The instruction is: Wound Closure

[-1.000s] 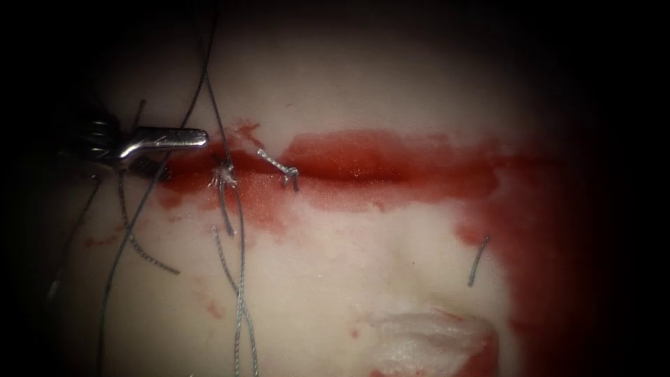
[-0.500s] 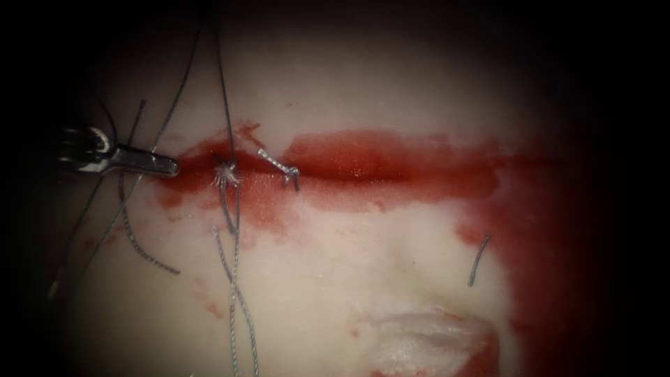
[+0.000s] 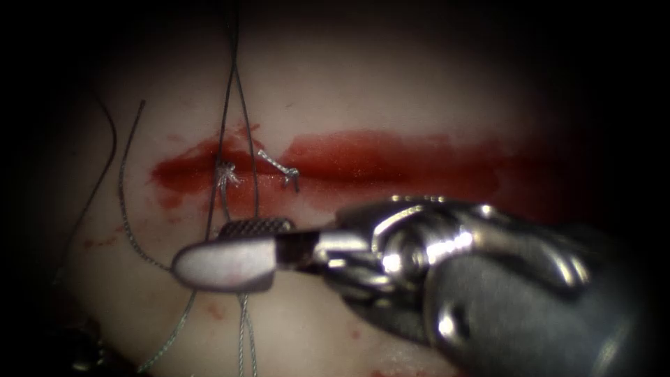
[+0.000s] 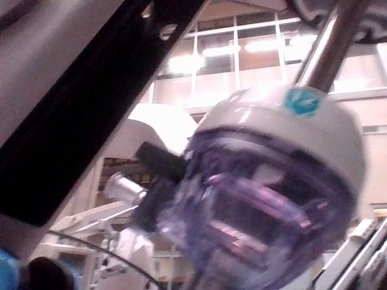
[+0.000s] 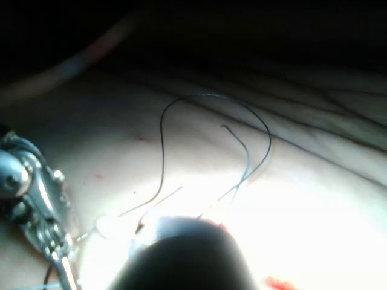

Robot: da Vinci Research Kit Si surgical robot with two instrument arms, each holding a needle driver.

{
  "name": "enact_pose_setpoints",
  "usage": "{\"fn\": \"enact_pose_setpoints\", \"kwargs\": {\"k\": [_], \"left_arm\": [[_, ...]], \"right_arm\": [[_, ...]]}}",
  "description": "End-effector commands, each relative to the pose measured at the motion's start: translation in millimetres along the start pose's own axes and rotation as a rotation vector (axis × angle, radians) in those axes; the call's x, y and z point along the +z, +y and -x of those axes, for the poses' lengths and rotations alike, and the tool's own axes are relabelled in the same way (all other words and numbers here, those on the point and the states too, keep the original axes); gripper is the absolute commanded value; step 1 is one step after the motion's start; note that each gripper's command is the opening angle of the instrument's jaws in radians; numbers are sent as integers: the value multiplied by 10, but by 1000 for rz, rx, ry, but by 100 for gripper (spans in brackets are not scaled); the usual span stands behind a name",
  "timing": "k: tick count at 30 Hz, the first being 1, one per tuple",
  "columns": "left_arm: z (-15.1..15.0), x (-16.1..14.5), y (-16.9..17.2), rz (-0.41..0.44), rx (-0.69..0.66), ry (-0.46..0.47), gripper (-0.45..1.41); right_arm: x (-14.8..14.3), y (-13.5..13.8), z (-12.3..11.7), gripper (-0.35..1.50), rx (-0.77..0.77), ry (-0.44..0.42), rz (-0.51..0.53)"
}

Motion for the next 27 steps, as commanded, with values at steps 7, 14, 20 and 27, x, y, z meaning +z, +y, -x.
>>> {"fn": "enact_pose_setpoints", "kwargs": {"k": [7,14,20,27], "left_arm": [[3,-4,-84,-92,144,-63,-45],[9,-6,-142,-164,296,-127,-45],[-1,33,-207,-301,438,-95,-45],[-15,50,-265,-441,565,-56,-45]], "right_arm": [[2,55,-22,114,100,212,268],[10,94,-20,101,159,217,302],[25,110,-26,93,198,341,284],[32,108,-28,82,248,452,213]]}}
